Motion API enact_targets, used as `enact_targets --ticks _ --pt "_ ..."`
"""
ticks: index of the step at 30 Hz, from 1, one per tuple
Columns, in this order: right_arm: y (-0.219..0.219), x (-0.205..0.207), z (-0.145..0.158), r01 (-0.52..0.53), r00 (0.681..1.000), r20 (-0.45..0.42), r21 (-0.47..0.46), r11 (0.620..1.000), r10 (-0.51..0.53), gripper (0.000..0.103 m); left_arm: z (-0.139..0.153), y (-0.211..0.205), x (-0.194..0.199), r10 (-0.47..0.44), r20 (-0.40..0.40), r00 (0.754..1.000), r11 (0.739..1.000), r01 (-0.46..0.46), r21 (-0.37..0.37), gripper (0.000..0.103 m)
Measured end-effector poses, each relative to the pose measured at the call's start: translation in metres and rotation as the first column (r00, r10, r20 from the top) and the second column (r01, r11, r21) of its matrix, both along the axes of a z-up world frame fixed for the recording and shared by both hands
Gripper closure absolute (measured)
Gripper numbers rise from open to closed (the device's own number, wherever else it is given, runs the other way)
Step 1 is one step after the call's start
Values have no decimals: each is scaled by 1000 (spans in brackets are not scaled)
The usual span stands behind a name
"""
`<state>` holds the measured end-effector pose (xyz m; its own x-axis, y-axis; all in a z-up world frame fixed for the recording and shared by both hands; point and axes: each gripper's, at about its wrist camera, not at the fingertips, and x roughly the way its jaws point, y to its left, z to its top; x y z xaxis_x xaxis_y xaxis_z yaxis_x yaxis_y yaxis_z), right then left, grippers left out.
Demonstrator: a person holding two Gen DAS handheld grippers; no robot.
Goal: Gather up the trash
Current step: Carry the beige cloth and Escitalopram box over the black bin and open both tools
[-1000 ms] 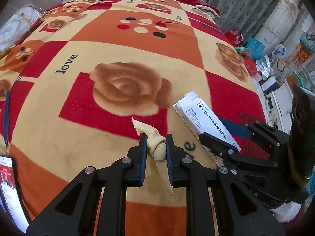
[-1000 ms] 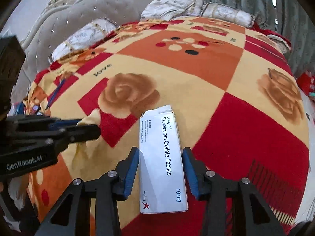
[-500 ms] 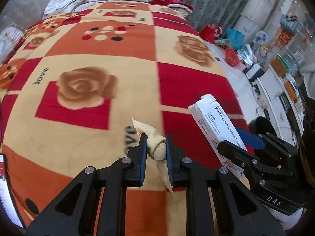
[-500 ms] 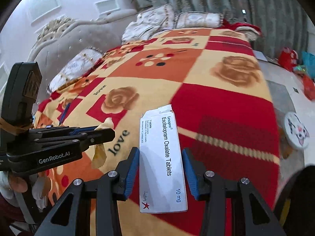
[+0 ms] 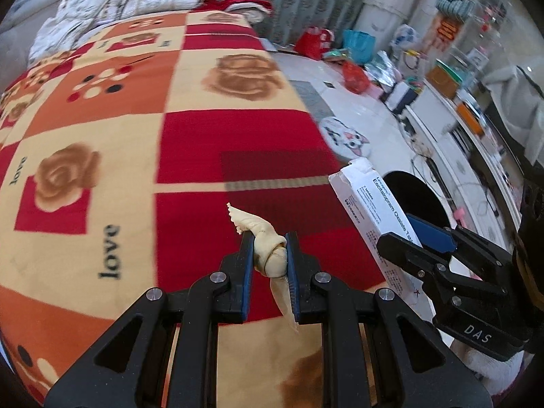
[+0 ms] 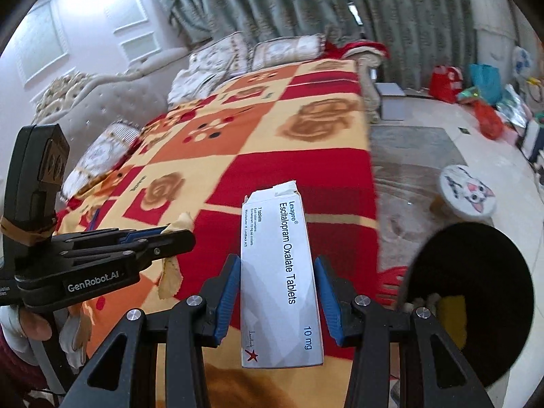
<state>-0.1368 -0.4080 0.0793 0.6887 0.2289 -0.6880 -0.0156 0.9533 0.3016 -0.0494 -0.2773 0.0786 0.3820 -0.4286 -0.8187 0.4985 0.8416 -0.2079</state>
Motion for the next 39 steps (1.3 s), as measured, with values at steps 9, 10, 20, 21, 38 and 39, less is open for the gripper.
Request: enact_targets --ticks 9,10,20,21,38,39 --pt "-51 -29 1 111 994 5 6 994 -111 60 3 -50 -17 -95 13 995 995 95 11 88" --pt "-56 -31 1 122 993 3 7 993 -122 60 3 -57 -19 -107 14 994 994 107 12 88" --pt "-107 -57 -8 231 973 -13 20 973 -231 60 1 -109 -28 -190 11 982 982 190 16 88" --pt "-111 -59 -9 243 970 -16 21 970 -243 60 0 -114 -29 -197 8 980 980 197 14 88" --pt "-159 -68 -34 345 938 -64 50 937 -341 60 -17 -178 -31 -265 -28 964 964 266 25 88" --pt "-161 -68 -35 349 936 -66 53 936 -346 60 -19 -180 -30 -266 -30 964 963 267 26 88"
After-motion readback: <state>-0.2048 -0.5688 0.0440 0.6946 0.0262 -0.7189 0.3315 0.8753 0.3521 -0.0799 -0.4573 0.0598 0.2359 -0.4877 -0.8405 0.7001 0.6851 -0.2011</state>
